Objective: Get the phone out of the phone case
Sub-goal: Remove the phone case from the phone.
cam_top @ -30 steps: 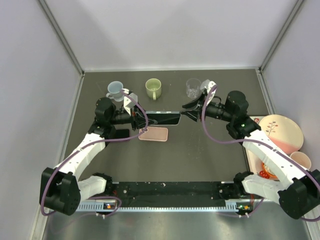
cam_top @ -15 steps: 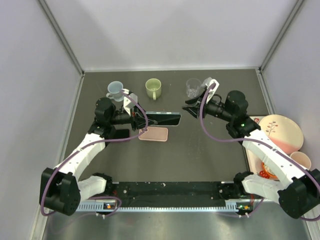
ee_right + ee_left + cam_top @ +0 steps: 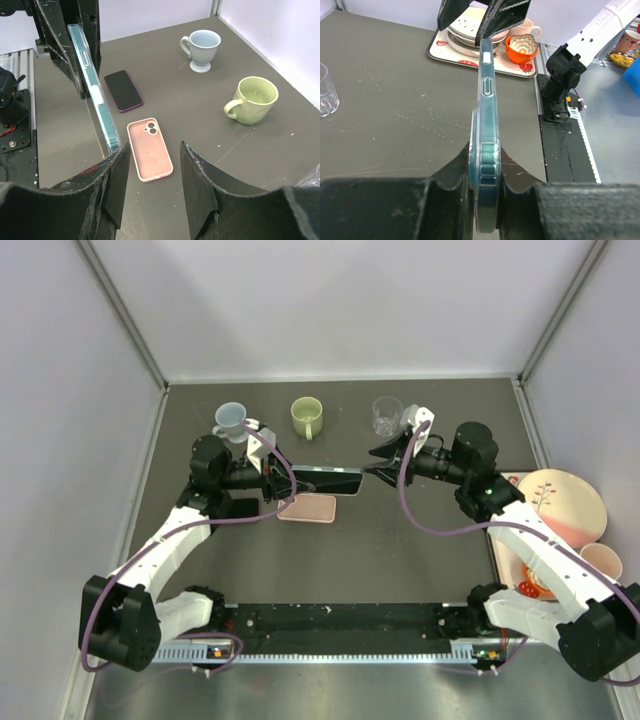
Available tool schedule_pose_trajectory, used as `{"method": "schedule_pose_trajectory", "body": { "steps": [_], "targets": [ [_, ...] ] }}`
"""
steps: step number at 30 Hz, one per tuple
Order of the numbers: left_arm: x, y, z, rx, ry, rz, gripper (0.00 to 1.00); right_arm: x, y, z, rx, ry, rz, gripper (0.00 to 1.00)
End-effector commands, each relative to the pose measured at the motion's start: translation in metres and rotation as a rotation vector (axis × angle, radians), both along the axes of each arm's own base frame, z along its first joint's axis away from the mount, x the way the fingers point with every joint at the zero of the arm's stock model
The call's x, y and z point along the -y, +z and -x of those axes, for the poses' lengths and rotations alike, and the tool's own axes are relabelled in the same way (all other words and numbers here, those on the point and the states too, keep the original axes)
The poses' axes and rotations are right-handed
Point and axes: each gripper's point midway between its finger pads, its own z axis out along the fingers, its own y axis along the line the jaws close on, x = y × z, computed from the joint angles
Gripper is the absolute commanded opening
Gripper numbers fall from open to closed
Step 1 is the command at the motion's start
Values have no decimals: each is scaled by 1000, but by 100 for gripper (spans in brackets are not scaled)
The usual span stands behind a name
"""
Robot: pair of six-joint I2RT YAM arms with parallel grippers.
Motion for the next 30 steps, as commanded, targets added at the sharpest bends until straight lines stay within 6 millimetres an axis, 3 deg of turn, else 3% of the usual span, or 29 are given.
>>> {"method": "schedule_pose_trajectory", "body": {
  "steps": [1,14,22,30],
  "targets": [
    [0,22,1,118,2,36,0,2,28,3,84,6,-34,45],
    [0,22,3,118,-15,35,0,16,46,-9,71,-105,-100,41],
    [0,22,8,117,-46,35,0,-4,30,30,-39,172,-94,36],
    [0,21,9,114,-55,36,0,-8,23,35,-72,221,-92,32]
  ]
}}
